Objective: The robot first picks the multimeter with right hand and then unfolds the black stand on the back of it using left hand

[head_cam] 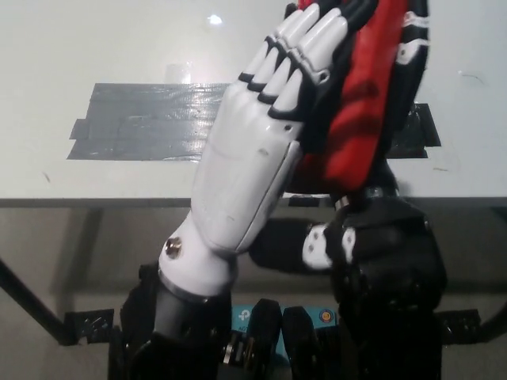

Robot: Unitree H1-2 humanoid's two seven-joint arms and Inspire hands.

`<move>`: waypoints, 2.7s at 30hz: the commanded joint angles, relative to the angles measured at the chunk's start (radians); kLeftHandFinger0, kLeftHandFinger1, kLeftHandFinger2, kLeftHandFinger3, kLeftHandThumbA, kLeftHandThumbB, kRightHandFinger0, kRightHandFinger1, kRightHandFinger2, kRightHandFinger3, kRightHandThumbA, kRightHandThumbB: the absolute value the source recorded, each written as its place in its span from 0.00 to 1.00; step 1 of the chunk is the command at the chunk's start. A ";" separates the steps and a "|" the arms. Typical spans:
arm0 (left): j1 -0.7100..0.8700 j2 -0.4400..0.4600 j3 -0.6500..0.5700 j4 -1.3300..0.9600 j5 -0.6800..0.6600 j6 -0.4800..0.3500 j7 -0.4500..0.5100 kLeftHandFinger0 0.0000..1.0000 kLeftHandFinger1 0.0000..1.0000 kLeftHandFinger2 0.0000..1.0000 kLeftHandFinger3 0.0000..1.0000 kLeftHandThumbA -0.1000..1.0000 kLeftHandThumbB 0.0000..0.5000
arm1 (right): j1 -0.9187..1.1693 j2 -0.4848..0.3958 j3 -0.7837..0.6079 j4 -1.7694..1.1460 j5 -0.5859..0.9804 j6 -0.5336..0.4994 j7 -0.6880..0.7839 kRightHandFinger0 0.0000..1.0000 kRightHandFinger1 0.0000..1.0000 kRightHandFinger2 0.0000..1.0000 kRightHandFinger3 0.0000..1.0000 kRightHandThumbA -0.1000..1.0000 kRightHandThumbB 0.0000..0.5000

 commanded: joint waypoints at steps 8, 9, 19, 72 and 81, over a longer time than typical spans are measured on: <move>-0.007 0.001 -0.028 0.028 0.094 0.020 -0.001 1.00 1.00 1.00 1.00 1.00 0.78 | -0.049 0.067 -0.002 -0.066 -0.283 0.087 -0.067 0.39 0.69 0.99 0.79 0.20 0.17; 0.005 0.001 -0.037 0.024 0.104 0.011 0.003 1.00 1.00 1.00 1.00 1.00 0.80 | -0.056 0.072 0.000 -0.072 -0.329 0.088 -0.100 0.50 0.78 1.00 0.80 0.21 0.16; 0.084 -0.013 -0.097 0.020 0.156 -0.022 0.044 1.00 1.00 1.00 1.00 1.00 0.84 | -0.181 0.072 -0.092 -0.058 -0.301 0.118 -0.111 0.02 0.06 0.21 0.53 0.27 0.05; 0.428 0.224 0.075 -0.070 -0.046 -0.213 0.256 1.00 1.00 1.00 1.00 1.00 0.63 | -0.254 -0.337 -0.338 0.703 -0.321 -0.091 0.203 0.00 0.16 0.56 0.65 0.03 0.14; 0.484 0.222 0.102 -0.056 -0.033 -0.212 0.256 1.00 1.00 1.00 1.00 1.00 0.60 | -0.351 -0.446 -0.263 1.048 -0.606 -0.295 0.246 0.00 0.08 0.53 0.51 0.04 0.23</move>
